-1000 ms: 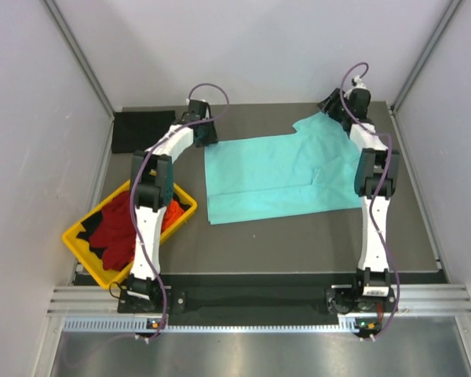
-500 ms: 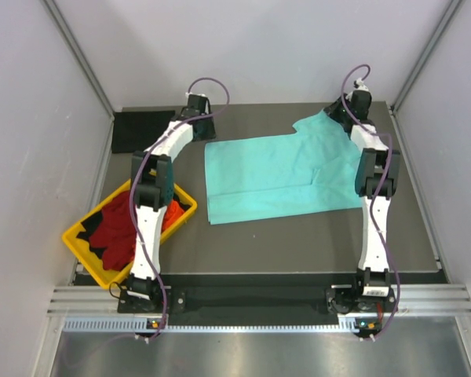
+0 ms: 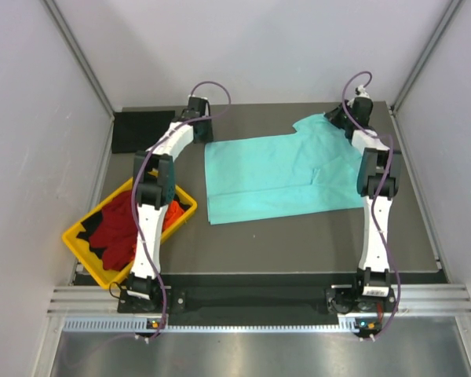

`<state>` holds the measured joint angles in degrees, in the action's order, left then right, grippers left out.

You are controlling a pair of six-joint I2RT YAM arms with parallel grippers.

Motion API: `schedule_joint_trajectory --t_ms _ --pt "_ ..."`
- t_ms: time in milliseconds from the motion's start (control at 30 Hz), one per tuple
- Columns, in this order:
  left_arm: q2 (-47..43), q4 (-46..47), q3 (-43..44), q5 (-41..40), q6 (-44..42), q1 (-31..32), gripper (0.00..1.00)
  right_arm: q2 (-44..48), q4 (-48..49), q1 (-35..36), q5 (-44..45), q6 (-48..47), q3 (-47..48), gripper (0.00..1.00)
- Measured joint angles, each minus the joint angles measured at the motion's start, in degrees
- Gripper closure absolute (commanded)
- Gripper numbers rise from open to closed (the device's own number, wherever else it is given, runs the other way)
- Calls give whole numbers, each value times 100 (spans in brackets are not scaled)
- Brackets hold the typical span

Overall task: Fold and stack the t-shirts
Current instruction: Fold the tshirt

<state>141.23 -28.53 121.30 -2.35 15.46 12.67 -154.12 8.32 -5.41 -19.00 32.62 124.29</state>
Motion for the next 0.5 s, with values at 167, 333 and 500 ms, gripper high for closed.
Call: schedule_joint_trajectory --t_ms 167,333,500 --pt "4 -13 0 315 -85 -4 99 59 348 -17 -164 63 -227 100" --pt "-50 125 -162 654 7 -4 100 140 901 -90 -490 299 -616 100" --pt "-315 138 -503 776 168 -4 100 415 1121 -219 -636 341 -1003 100"
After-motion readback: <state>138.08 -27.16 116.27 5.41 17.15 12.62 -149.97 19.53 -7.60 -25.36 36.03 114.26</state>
